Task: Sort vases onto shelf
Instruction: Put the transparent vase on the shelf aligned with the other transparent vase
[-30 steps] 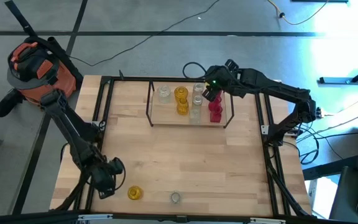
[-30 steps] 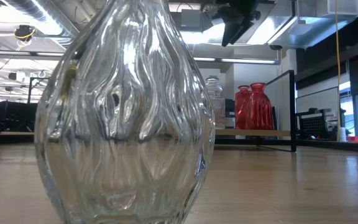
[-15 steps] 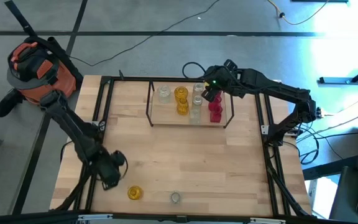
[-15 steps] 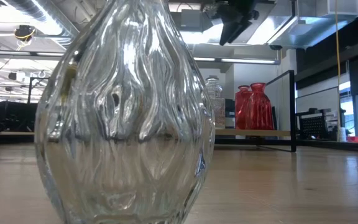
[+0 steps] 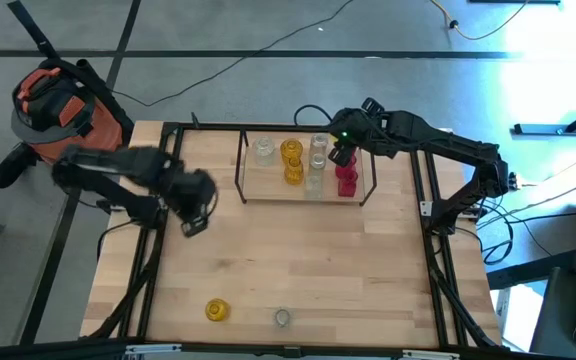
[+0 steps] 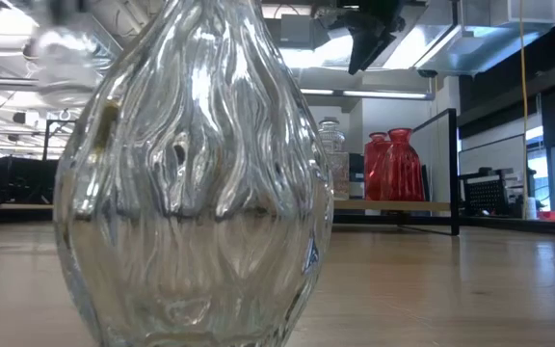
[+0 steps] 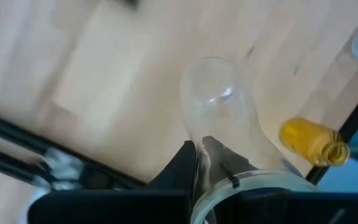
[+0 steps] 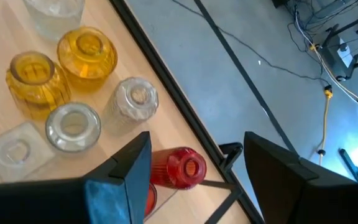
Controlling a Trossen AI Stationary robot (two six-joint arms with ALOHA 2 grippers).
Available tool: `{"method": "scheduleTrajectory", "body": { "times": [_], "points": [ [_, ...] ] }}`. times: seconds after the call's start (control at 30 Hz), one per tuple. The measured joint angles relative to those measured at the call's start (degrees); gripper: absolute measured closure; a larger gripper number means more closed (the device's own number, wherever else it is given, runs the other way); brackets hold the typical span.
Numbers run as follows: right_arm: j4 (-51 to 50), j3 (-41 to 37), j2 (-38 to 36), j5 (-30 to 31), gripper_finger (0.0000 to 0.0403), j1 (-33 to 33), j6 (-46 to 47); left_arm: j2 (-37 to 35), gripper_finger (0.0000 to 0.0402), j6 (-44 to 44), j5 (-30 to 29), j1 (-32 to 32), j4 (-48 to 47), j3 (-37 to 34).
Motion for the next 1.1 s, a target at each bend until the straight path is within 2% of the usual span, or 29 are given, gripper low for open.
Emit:
{"method": "scheduleTrajectory", "body": {
  "times": [0.2,0.33,0.4,0.5,0.77,0.93,1.1],
  "points": [
    [-3.46,0.0,-0.02,-0.24,0.0192,0.0,1.61,13.7,0.0383,18.69,-0.77,9.72,0.19,18.25],
    [-5.4,0.0,-0.02,-0.28,0.0192,0.0,3.61,21.67,0.0383,27.99,-4.12,12.84,0.32,28.54],
    [-5.91,0.0,-0.02,-0.26,0.0192,0.0,3.73,24.25,0.0383,32.19,-6.99,14.74,0.29,31.35],
    [-7.01,0.0,-0.02,-0.26,0.0192,0.02,3.8,27.86,0.0383,36.47,-10.19,18.49,0.16,32.88],
    [-12.4,0.0,-0.05,-0.24,0.0192,0.01,7.22,35.84,0.0383,42.1,-9.13,27.9,-0.04,32.64],
    [-13.74,0.0,-0.07,-0.23,0.0192,0.01,8.84,39.01,0.0383,44.4,-6.03,31.0,-0.29,32.64],
    [-13.66,0.0,-0.07,-0.22,0.0192,0.0,9.7,42.47,0.0383,46.54,-5.45,31.97,-0.04,32.64]
  ]
}}
